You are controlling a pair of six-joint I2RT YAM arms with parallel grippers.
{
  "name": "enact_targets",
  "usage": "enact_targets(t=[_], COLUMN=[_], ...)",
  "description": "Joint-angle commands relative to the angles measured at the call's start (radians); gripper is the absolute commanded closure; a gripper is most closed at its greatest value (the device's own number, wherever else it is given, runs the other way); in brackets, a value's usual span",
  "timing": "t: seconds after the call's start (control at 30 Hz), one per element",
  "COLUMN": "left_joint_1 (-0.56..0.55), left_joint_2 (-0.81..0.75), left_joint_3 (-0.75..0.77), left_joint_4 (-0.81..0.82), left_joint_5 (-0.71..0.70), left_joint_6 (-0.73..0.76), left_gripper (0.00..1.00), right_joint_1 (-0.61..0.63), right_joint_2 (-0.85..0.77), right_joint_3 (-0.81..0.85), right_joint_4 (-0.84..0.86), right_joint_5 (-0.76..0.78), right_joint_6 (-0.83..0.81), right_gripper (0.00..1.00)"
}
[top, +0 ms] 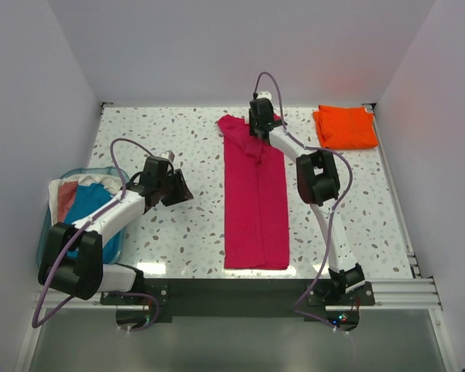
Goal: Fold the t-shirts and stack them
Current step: Fold the tshirt
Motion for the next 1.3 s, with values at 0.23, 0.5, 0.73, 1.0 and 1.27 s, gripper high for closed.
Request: enact_targets(t=[0.23, 0.5, 0.73, 1.0, 1.27], left_joint_1=[0.011, 0.011, 0.011, 0.011, 0.011], left_joint_2=[0.003, 0.001, -0.003, -0.005, -0.013], left_joint_3=[-0.001, 0.001, 0.002, 0.002, 0.001], left_joint_4=[0.039, 0.036, 0.034, 0.036, 0.033], left_joint_5=[0.015, 0.015, 0.014, 0.018, 0.017], left_joint_6=[0.026, 0.026, 0.027, 0.027, 0.027], left_gripper=[0.55, 0.55, 0.55, 0.55, 0.56], right_joint_1=[-0.004, -0.007, -0.006, -0.006, -0.004], right_joint_2=[0.012, -0.030, -0.154, -0.267, -0.333], right_joint_3=[0.017, -0.001, -0.114, -0.213, -0.305], right_joint_4=[0.020, 0.041, 0.130, 0.202, 0.218], right_joint_5=[-0.033, -0.041, 0.014, 0.068, 0.152], right_joint_6=[0.032, 0.032, 0.018, -0.005, 0.001], right_gripper=[0.74, 1.00, 1.00, 1.00, 1.00])
